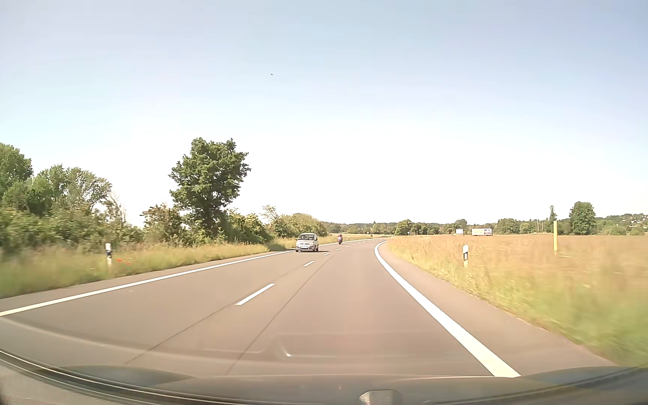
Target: Follow the waypoints while adhering to traffic rules and regulations
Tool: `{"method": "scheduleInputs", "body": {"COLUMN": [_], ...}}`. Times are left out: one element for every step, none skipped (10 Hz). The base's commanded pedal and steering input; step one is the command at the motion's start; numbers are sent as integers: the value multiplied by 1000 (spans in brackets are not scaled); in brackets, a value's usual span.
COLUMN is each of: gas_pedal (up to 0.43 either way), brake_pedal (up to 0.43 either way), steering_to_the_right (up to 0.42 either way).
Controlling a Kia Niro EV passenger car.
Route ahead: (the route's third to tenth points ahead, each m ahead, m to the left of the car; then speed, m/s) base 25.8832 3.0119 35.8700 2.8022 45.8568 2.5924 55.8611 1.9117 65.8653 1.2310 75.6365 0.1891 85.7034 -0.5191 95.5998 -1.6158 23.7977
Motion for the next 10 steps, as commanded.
{"method": "scheduleInputs", "body": {"gas_pedal": [449,449,449,449,449,449,441,441,429,421], "brake_pedal": [30,30,30,30,30,30,30,30,30,30], "steering_to_the_right": [6,7,7,7,7,8,8,8,8,8]}}
